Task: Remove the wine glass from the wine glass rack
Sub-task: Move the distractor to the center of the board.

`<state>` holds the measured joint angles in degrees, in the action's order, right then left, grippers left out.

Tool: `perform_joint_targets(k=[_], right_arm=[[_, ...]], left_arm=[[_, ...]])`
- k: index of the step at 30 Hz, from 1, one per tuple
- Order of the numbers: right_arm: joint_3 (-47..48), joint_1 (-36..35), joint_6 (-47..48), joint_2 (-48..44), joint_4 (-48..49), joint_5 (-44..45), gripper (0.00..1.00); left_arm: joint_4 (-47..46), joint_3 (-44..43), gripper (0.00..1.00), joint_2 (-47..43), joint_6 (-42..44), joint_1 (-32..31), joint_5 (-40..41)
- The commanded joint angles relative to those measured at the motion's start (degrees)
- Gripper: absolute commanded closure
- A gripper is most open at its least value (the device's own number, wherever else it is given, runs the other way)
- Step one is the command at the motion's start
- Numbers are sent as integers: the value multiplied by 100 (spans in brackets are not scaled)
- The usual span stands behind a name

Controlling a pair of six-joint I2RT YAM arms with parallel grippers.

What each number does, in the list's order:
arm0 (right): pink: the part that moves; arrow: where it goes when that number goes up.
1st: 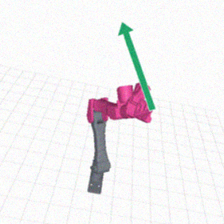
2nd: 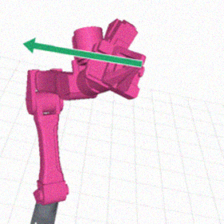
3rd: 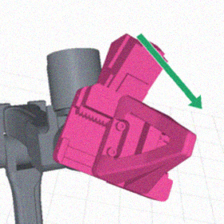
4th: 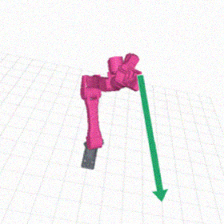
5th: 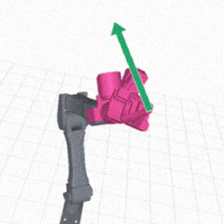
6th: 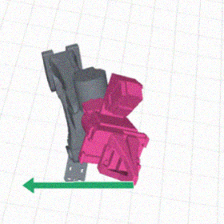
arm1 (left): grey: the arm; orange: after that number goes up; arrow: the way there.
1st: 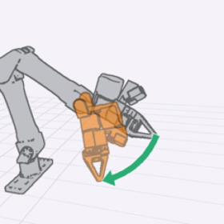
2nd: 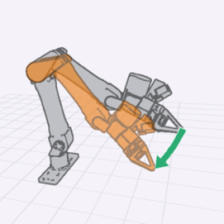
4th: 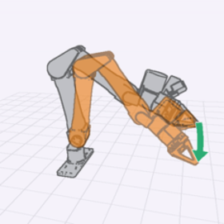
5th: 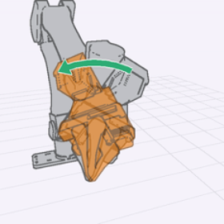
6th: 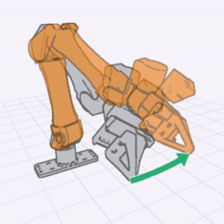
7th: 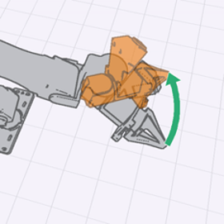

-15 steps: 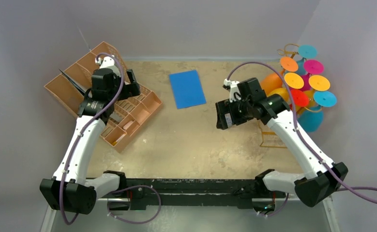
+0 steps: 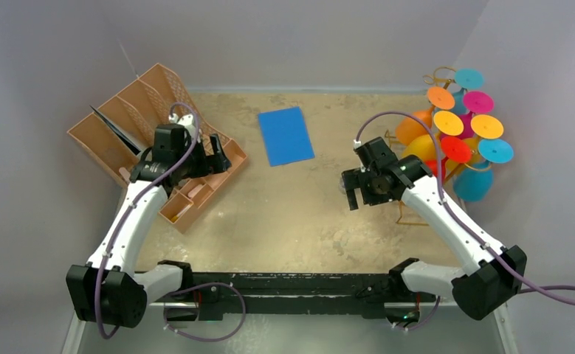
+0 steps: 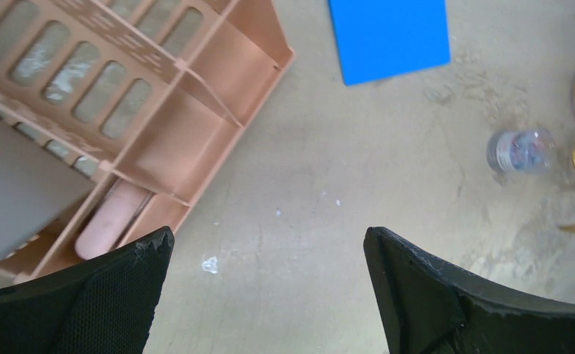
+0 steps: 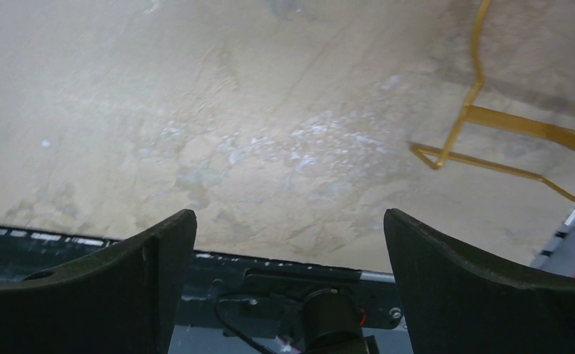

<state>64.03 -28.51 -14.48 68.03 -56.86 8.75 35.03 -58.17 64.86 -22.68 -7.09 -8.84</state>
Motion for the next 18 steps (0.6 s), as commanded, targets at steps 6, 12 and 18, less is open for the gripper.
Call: perform_joint_targets(k=[6,12,18], right_arm=[[1043,-17,-439,1290,-60,1650,1],[1748,-27,-569,2295,-69,1933,1],[1713,-49,-566,2812,338,1068,1]], left_arm=[[-625,307,2,-208,280,22,-1660],[-607,387,2,-278,323,24,-1805],[-412,324,2,-345,383,24,-1803]])
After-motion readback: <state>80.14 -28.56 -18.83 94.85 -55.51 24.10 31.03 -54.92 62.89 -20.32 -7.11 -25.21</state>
